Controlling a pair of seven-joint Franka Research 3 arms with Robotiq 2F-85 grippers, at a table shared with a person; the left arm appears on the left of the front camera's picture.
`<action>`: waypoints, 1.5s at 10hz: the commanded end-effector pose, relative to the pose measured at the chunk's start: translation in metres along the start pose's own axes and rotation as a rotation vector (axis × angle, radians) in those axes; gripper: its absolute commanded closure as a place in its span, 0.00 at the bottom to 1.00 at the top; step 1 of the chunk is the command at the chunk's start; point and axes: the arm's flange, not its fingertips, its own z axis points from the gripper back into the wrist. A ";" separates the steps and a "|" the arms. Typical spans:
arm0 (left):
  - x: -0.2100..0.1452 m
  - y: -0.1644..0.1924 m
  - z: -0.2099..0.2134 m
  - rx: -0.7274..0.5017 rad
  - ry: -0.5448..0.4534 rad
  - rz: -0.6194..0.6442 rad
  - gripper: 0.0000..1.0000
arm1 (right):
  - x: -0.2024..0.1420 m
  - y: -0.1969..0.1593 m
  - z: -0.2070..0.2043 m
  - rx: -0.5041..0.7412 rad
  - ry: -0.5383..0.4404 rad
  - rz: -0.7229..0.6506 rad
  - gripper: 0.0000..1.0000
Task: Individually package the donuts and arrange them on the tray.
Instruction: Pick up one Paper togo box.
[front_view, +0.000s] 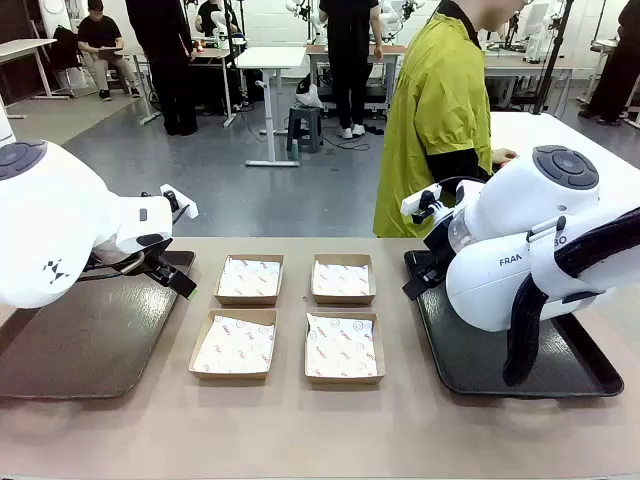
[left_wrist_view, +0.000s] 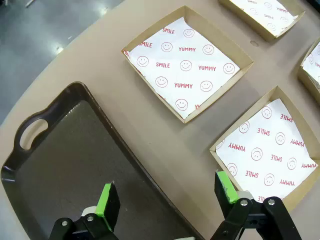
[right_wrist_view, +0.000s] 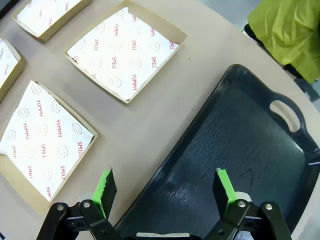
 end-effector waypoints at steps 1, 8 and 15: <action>0.000 0.000 0.000 0.000 0.000 0.000 0.00 | 0.000 0.000 0.000 0.000 0.000 0.000 0.00; 0.000 0.000 0.000 0.000 0.000 0.000 0.00 | 0.000 0.000 0.000 0.000 0.000 0.000 0.00; -0.031 -0.022 0.047 0.062 0.071 -0.025 0.00 | -0.035 0.019 0.054 -0.051 0.035 0.010 0.00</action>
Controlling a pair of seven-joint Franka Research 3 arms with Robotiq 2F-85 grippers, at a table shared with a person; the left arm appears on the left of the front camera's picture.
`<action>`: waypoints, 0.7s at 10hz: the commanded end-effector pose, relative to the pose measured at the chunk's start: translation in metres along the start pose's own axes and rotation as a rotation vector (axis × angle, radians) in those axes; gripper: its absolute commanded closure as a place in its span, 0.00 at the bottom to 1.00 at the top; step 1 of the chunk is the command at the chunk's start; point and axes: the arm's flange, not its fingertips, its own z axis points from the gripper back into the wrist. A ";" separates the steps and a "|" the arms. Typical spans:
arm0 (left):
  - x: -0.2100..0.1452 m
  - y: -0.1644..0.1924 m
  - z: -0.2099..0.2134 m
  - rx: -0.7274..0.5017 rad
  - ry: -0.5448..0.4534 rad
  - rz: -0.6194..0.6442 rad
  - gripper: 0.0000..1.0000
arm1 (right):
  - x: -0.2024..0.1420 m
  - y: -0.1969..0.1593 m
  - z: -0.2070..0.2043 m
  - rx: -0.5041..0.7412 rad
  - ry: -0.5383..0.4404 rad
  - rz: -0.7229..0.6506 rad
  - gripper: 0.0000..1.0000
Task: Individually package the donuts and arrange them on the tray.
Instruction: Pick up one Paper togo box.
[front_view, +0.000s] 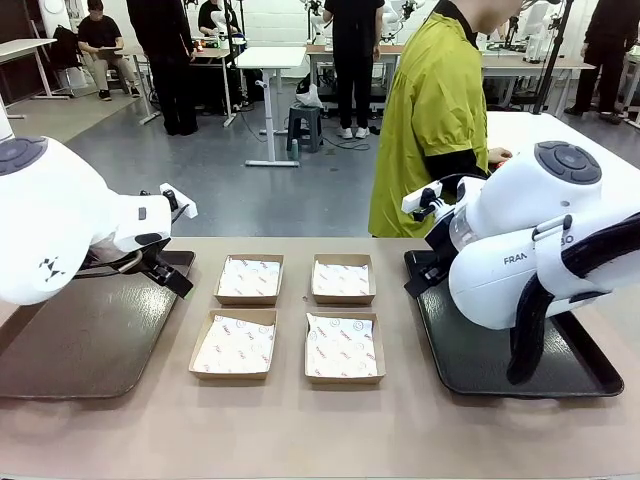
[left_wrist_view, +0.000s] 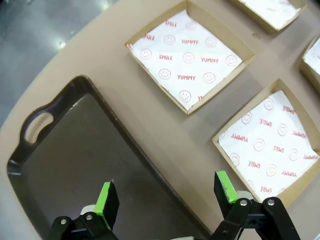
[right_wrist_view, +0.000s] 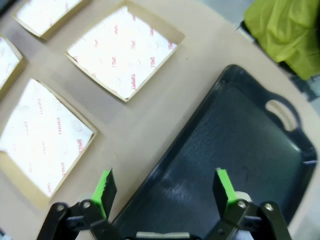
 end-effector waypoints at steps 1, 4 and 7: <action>-0.051 -0.029 0.057 0.016 0.078 -0.004 0.00 | -0.059 0.030 0.067 -0.044 0.047 -0.003 0.00; -0.109 -0.045 0.111 -0.050 0.164 0.007 0.00 | -0.126 0.049 0.123 -0.025 0.145 0.010 0.00; -0.133 -0.048 0.117 0.090 0.133 -0.091 0.00 | -0.149 0.038 0.113 -0.107 0.161 0.014 0.00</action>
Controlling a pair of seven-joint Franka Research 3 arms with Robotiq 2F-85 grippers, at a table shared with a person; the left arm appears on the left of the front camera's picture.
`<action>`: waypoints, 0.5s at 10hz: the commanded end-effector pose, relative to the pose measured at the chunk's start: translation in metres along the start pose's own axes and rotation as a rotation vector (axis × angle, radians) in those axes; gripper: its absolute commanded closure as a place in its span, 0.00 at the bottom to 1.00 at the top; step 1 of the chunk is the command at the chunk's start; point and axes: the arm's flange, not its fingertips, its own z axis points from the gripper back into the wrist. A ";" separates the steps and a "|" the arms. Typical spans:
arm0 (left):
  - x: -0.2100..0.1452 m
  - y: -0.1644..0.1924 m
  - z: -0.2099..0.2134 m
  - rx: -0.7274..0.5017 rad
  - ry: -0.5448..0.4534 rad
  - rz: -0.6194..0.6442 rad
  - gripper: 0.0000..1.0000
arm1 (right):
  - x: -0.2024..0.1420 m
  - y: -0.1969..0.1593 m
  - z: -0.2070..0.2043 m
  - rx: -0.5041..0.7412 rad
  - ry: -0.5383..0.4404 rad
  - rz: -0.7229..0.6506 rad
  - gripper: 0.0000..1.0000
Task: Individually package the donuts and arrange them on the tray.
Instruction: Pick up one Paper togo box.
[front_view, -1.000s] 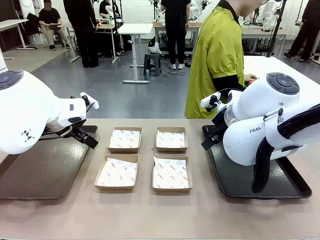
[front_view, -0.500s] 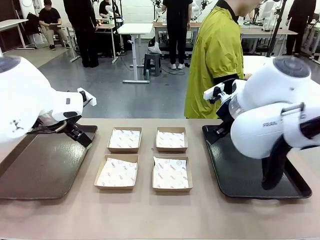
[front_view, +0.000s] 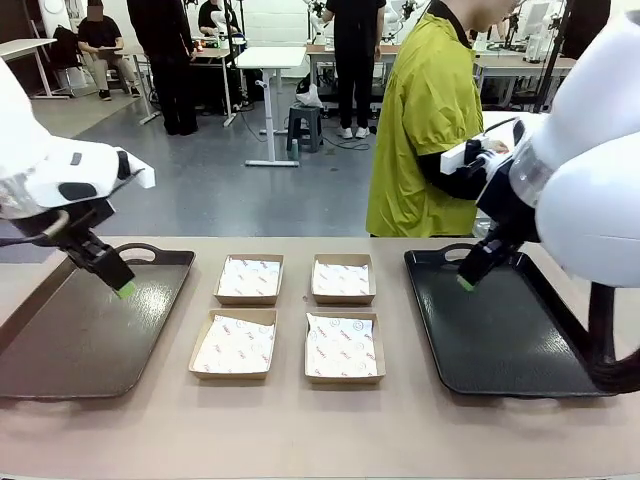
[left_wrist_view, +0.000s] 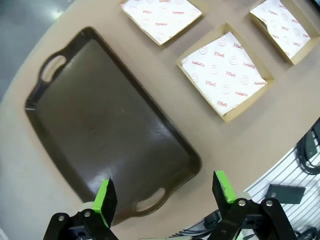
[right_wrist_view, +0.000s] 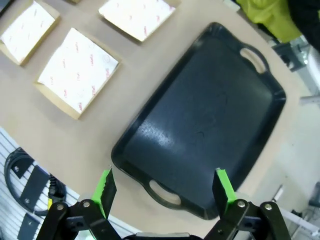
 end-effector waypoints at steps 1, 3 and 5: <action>0.005 0.000 -0.017 -0.040 0.015 0.023 0.00 | 0.006 0.003 -0.011 0.016 -0.006 0.002 0.00; -0.001 0.000 0.003 0.003 -0.003 0.000 0.00 | -0.001 0.000 0.002 -0.002 -0.002 -0.001 0.00; 0.002 0.047 -0.009 -0.662 -0.196 0.500 0.00 | -0.007 -0.032 -0.016 0.805 -0.248 -0.396 0.00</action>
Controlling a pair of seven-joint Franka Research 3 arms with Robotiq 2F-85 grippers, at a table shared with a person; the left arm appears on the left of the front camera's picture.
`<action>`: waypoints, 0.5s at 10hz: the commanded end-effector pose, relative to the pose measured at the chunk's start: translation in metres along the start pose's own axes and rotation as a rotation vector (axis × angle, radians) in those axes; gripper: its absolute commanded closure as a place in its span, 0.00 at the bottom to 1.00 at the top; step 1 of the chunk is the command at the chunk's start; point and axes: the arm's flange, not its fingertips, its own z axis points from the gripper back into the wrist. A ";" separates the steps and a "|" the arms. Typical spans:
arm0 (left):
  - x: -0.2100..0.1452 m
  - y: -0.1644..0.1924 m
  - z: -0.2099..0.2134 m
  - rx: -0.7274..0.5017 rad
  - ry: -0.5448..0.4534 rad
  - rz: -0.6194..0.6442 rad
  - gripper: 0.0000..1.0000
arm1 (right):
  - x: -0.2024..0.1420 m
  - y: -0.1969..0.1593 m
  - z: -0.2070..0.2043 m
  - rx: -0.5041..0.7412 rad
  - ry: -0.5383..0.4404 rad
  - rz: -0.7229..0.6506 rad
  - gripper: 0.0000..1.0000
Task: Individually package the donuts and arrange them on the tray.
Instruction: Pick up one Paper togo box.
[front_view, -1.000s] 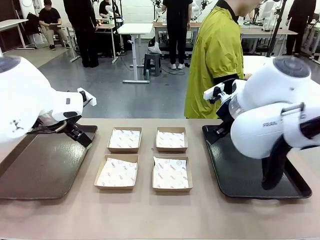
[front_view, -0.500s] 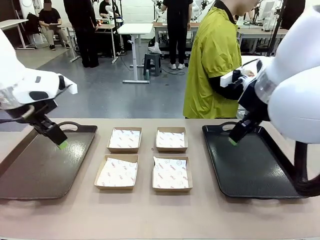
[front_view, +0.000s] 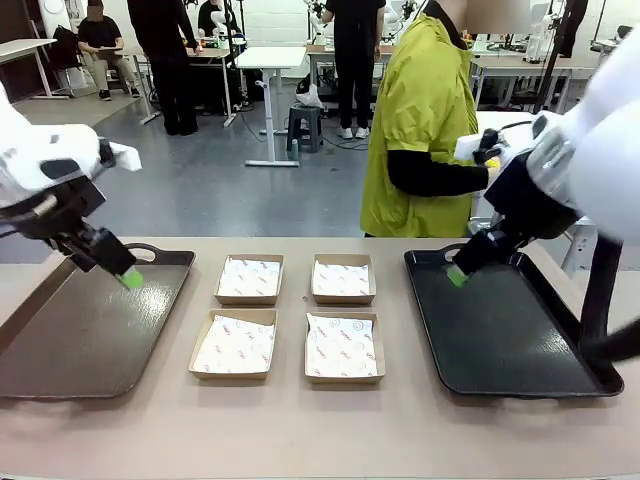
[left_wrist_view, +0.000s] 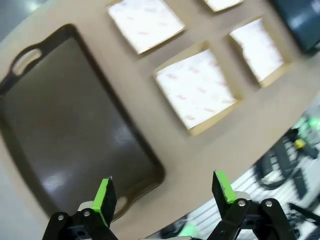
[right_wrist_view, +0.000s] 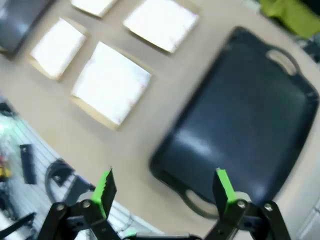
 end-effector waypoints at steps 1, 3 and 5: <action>0.003 0.047 0.012 -0.688 -0.228 0.458 0.00 | -0.015 -0.039 -0.005 0.746 -0.264 -0.369 0.00; -0.016 0.096 0.018 -0.948 -0.283 0.642 0.00 | -0.043 -0.086 -0.005 1.026 -0.395 -0.539 0.00; -0.048 0.138 0.015 -1.066 -0.263 0.783 0.00 | -0.074 -0.128 -0.004 1.086 -0.401 -0.670 0.00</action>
